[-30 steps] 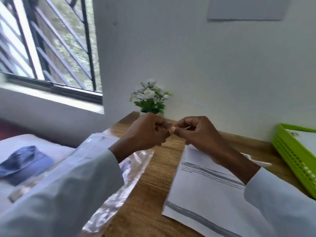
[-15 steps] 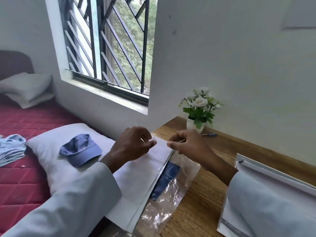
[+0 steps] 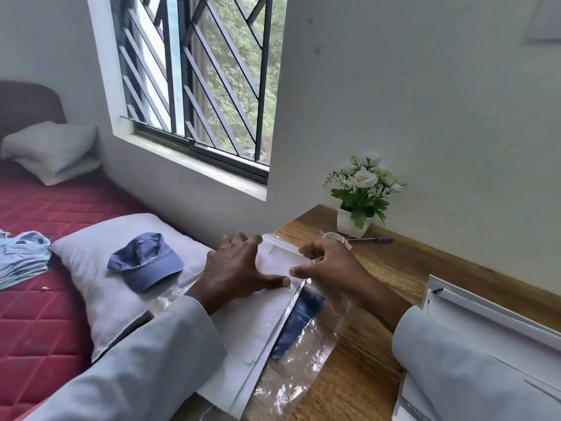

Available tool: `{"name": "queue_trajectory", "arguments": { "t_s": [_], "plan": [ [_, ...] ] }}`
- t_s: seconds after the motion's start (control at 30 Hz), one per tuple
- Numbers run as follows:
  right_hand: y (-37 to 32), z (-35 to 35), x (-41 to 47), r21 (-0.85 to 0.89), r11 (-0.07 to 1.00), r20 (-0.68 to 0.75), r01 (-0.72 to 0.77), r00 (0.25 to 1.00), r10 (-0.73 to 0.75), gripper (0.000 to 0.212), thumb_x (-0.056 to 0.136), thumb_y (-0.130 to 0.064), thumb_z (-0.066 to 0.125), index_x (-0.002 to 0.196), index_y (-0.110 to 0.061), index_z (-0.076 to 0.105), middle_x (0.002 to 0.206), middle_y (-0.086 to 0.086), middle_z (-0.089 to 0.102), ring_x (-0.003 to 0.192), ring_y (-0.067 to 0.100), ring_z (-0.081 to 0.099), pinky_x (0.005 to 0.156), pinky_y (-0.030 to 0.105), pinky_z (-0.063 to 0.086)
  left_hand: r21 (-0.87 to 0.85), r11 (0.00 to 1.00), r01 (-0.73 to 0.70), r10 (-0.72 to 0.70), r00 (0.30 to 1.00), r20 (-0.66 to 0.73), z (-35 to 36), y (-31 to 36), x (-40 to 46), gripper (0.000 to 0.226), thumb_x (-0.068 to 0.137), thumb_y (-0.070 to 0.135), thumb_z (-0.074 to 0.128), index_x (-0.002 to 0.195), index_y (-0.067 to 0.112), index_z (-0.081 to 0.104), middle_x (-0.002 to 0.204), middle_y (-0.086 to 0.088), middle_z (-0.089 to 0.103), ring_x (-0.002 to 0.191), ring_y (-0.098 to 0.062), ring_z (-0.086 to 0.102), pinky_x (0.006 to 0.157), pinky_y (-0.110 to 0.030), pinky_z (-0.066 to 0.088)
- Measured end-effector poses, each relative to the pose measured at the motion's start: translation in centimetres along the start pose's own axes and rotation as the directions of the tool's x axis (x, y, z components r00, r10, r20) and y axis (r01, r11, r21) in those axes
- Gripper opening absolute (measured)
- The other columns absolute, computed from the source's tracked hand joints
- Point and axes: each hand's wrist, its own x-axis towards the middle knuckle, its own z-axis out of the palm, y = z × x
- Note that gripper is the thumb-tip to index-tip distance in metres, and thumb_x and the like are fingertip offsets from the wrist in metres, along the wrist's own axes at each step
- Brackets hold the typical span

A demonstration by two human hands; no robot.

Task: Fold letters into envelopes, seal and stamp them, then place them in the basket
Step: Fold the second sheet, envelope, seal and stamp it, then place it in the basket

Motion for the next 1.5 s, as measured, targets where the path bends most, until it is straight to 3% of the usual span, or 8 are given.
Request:
{"name": "queue_trajectory", "arguments": {
  "t_s": [0.3,0.5,0.67,0.87,0.97,1.13,1.3,1.5],
  "plan": [
    [-0.4,-0.1,-0.4,0.321,0.946,-0.023,-0.035,0.999,0.045,0.050,0.070,0.006,0.082,0.115,-0.008,0.064,0.100,0.006,0.062,0.078,0.012,0.061,0.057,0.020,0.053,-0.045,0.999,-0.017,0.007,0.978,-0.207,-0.4,-0.2,-0.1,0.103,0.060,0.067,0.078,0.143,0.025,0.035,0.130,-0.006,0.050,0.122,-0.030,0.044,0.095,-0.042,0.041],
    [-0.9,-1.0,-0.7,0.307,0.952,-0.014,-0.017,1.000,0.023,0.052,0.072,-0.013,0.085,0.119,-0.018,0.063,0.115,0.003,0.063,0.099,0.023,0.066,0.081,0.044,0.061,-0.488,0.851,-0.192,0.071,0.964,-0.257,-1.4,-0.3,0.4,0.060,0.076,0.010,0.078,0.129,0.028,0.054,0.092,0.003,0.067,0.075,-0.013,0.060,0.073,-0.026,0.046],
    [-1.7,-2.7,-1.5,0.423,0.905,-0.027,0.043,0.999,-0.035,0.031,0.074,-0.010,0.082,0.103,-0.013,0.070,0.098,0.005,0.073,0.080,0.014,0.073,0.064,0.026,0.060,-0.593,0.752,-0.288,0.192,0.956,-0.221,-3.1,0.5,0.5,0.039,0.083,0.006,0.073,0.114,0.028,0.064,0.075,0.009,0.066,0.063,0.004,0.059,0.064,-0.012,0.044],
    [-2.0,-5.8,-3.4,0.302,0.938,-0.256,0.169,0.962,-0.090,0.023,0.071,-0.011,0.085,0.091,-0.016,0.073,0.090,0.006,0.074,0.078,0.016,0.069,0.066,0.030,0.062,-0.525,0.756,-0.391,0.352,0.919,-0.177,-4.7,3.5,1.3,0.040,0.087,0.014,0.070,0.119,0.038,0.063,0.074,0.004,0.068,0.068,-0.016,0.060,0.071,-0.032,0.049],
    [-1.5,-7.9,-4.9,0.160,0.954,-0.416,0.253,0.894,-0.167,0.020,0.071,-0.014,0.086,0.086,-0.016,0.073,0.081,0.001,0.072,0.067,0.007,0.064,0.064,0.023,0.059,-0.518,0.727,-0.451,0.436,0.886,-0.159,-5.2,5.9,2.0,0.044,0.087,0.015,0.071,0.116,0.047,0.061,0.075,0.011,0.068,0.066,-0.001,0.060,0.069,-0.022,0.047],
    [0.1,-11.6,-8.2,0.171,0.953,-0.485,0.252,0.863,-0.141,0.018,0.072,-0.013,0.086,0.082,-0.015,0.071,0.073,0.001,0.069,0.062,0.006,0.059,0.059,0.021,0.053,-0.559,0.618,-0.553,0.578,0.802,-0.154,-5.1,11.0,3.0,0.044,0.088,0.006,0.070,0.125,0.028,0.063,0.060,0.025,0.063,0.060,0.008,0.054,0.063,-0.009,0.041],
    [2.8,-15.1,-12.2,0.278,0.940,-0.530,0.201,0.847,-0.024,0.037,0.071,-0.006,0.086,0.102,-0.015,0.066,0.082,0.001,0.066,0.066,0.012,0.061,0.066,0.034,0.058,-0.572,0.535,-0.622,0.682,0.717,-0.143,-3.6,16.4,3.9,0.042,0.084,0.015,0.074,0.122,0.032,0.067,0.111,0.010,0.072,0.105,-0.009,0.067,0.092,-0.032,0.051],
    [5.8,-18.2,-16.1,0.378,0.911,-0.585,0.167,0.806,0.095,0.037,0.072,-0.002,0.084,0.103,-0.010,0.066,0.082,0.009,0.067,0.078,0.027,0.068,0.077,0.046,0.062,-0.487,0.502,-0.715,0.784,0.614,-0.094,-1.1,22.9,3.8,0.037,0.089,0.018,0.070,0.120,0.037,0.065,0.109,0.004,0.072,0.097,-0.005,0.066,0.087,-0.021,0.051]
  ]
}}
